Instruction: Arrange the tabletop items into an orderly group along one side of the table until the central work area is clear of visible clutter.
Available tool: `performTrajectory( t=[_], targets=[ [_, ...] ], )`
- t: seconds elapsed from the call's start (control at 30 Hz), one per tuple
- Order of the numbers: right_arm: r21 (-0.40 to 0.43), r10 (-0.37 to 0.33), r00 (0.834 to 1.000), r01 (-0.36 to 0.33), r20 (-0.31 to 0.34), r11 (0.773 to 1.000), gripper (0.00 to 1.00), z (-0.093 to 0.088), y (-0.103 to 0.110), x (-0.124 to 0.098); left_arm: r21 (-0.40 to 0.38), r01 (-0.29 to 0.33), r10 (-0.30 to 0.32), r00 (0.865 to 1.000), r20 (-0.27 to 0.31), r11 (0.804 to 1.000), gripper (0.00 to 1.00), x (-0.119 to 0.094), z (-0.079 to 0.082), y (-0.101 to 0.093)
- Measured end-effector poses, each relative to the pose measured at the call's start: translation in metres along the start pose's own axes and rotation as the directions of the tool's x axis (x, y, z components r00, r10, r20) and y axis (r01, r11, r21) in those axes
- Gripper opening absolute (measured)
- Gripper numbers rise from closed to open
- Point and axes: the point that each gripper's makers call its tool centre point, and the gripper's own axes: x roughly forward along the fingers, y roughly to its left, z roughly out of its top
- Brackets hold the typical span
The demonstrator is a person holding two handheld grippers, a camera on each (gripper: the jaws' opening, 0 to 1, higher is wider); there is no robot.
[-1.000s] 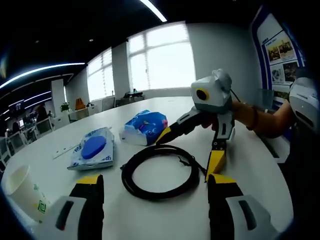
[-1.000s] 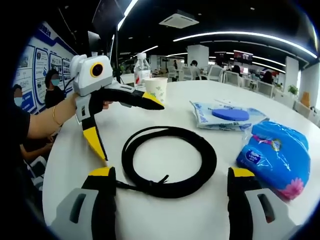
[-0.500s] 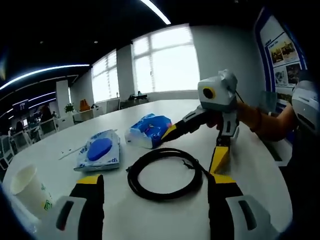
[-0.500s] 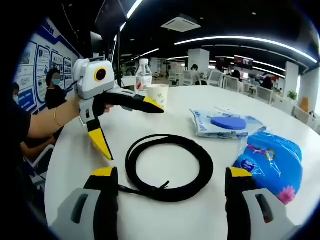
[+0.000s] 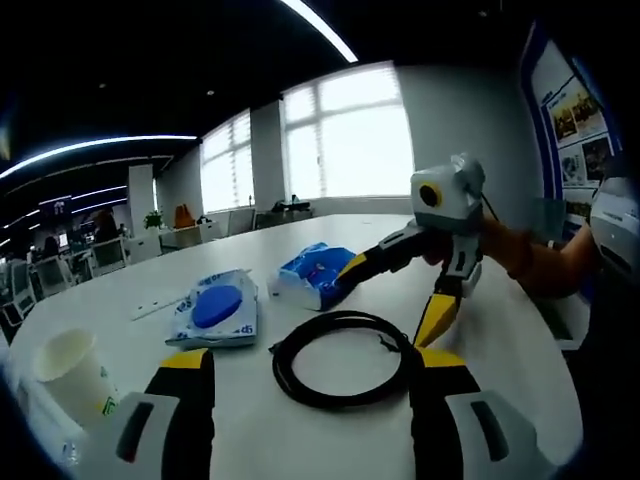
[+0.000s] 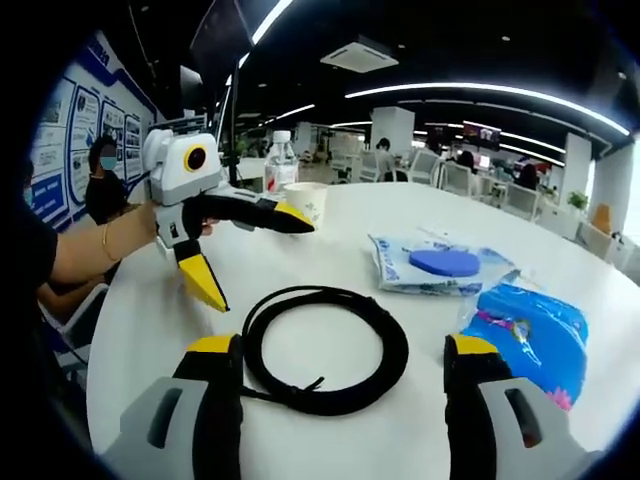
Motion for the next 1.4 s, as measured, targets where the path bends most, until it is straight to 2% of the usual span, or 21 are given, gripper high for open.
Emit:
performTrajectory(
  t=[0.23, 0.57, 0.7, 0.87, 1.07, 1.4],
  targets=[
    [-0.015, -0.015, 1.0, 0.015, -0.005, 1.0, 0.78, 0.007, -0.008, -0.001, -0.032, -0.009, 0.01, 1.0, 0.007, 0.999, 0.77, -0.001, 0.0, 0.002],
    [-0.003, -0.015, 1.0, 0.015, -0.006, 1.0, 0.76, 0.008, -0.01, 0.0, -0.036, -0.017, 0.017, 1.0, -0.005, 0.999, 0.75, -0.002, -0.003, 0.006],
    [0.006, -0.021, 1.0, 0.021, 0.005, 1.0, 0.74, 0.013, -0.014, 0.001, -0.029, -0.028, 0.027, 0.999, -0.022, 0.999, 0.72, -0.002, -0.006, 0.008],
    [0.003, -0.027, 1.0, 0.027, 0.015, 1.0, 0.74, 0.021, -0.02, 0.002, -0.048, -0.033, 0.031, 0.999, -0.029, 0.998, 0.72, -0.002, -0.01, 0.011],
    [-0.003, -0.035, 0.999, 0.035, 0.021, 0.999, 0.72, 0.028, -0.027, 0.003, -0.038, -0.05, 0.048, 0.997, -0.066, 0.998, 0.71, -0.002, -0.016, 0.019],
    [-0.035, -0.039, 0.999, 0.039, 0.008, 0.999, 0.71, 0.039, -0.036, 0.006, -0.066, -0.057, 0.052, 0.997, -0.065, 0.996, 0.67, -0.002, -0.017, 0.023]
  ],
)
